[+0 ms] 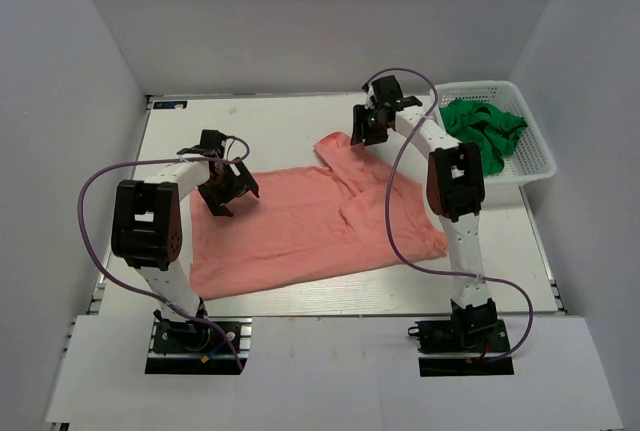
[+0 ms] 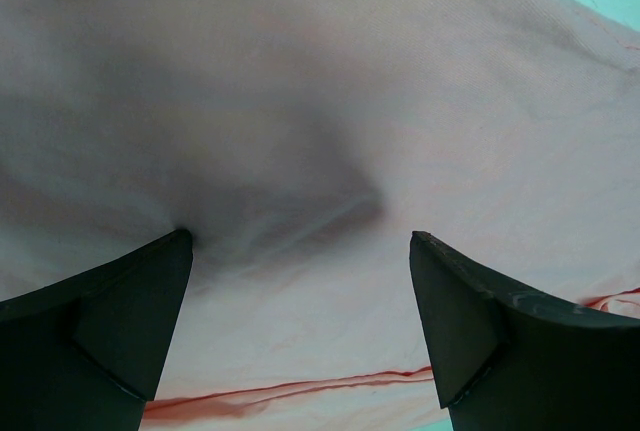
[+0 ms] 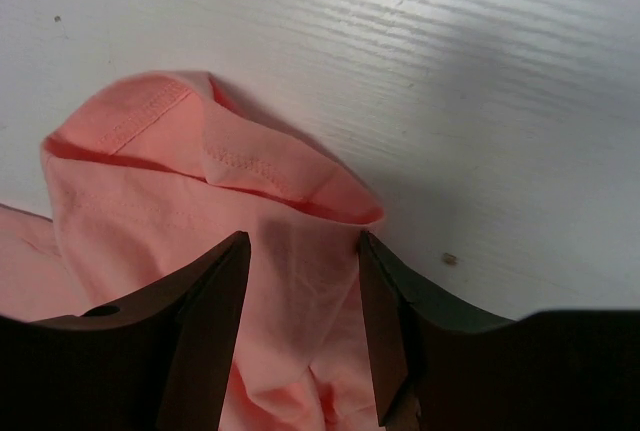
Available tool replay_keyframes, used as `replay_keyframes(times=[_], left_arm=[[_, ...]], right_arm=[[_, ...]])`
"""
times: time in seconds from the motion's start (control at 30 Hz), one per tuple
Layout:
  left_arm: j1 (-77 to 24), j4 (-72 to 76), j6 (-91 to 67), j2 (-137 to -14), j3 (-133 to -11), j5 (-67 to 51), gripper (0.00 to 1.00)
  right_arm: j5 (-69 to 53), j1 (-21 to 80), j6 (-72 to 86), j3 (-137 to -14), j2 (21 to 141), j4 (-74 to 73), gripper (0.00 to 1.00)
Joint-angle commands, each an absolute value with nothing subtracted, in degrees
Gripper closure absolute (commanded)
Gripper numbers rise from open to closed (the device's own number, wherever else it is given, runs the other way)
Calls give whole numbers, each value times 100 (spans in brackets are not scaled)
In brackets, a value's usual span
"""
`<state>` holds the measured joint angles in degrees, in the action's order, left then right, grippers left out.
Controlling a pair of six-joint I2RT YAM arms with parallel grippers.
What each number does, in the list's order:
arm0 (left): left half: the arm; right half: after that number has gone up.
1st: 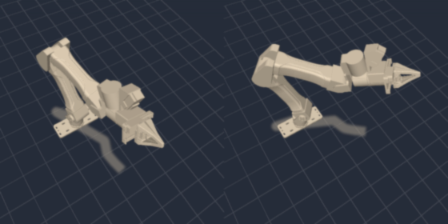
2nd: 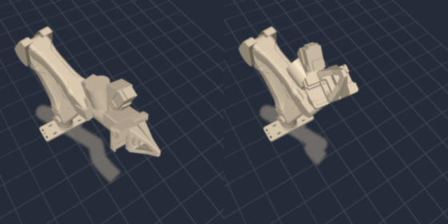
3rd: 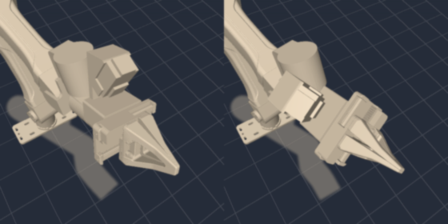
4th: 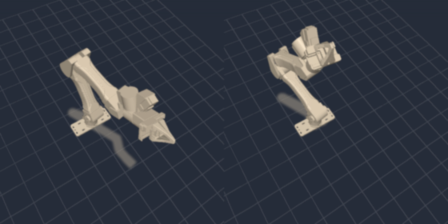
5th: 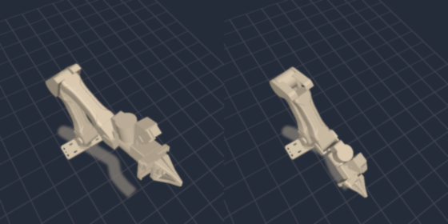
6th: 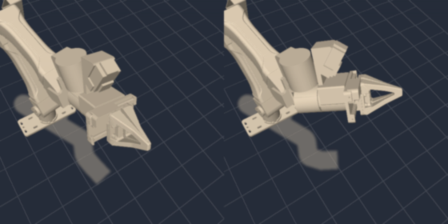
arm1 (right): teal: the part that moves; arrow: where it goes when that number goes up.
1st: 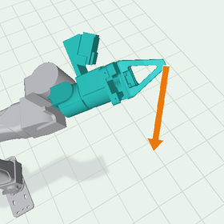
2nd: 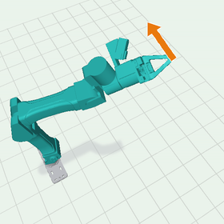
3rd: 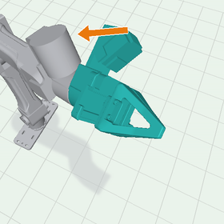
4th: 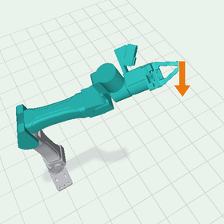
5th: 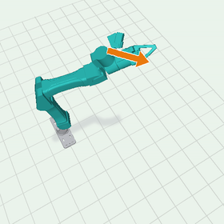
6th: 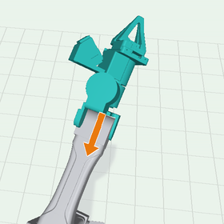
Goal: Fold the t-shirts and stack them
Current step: Grap the side of the flattened tshirt furthest away from the robot with both arms
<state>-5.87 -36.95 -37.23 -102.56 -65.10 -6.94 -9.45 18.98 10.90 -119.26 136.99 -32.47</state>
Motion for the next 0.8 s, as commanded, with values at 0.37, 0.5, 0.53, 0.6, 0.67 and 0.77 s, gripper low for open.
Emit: replay_keyframes(times=[0.37, 0.5, 0.53, 0.6, 0.67, 0.77], left_arm=[[-606, -3533, -3647, -10274, -6311, -773, 0], [-606, -3533, -3647, -10327, -6311, -773, 0], [-606, -3533, -3647, -10327, -6311, -773, 0], [-606, -3533, -3647, -10327, -6311, -773, 0], [-606, -3533, -3647, -10327, -6311, -773, 0], [-606, -3533, -3647, -10380, -6363, -826, 0]], right_arm=[[-598, 1890, 1714, -11927, 13816, -2962, 54], [-475, 1890, 1723, -11971, 13878, -3058, 59], [-353, 1890, 1749, -11962, 13861, -3085, 57], [-194, 1890, 1706, -11936, 13808, -3111, 52], [-132, 1890, 1696, -11822, 13747, -3033, 51], [-44, 1881, 1652, -11778, 13729, -2997, 49]])
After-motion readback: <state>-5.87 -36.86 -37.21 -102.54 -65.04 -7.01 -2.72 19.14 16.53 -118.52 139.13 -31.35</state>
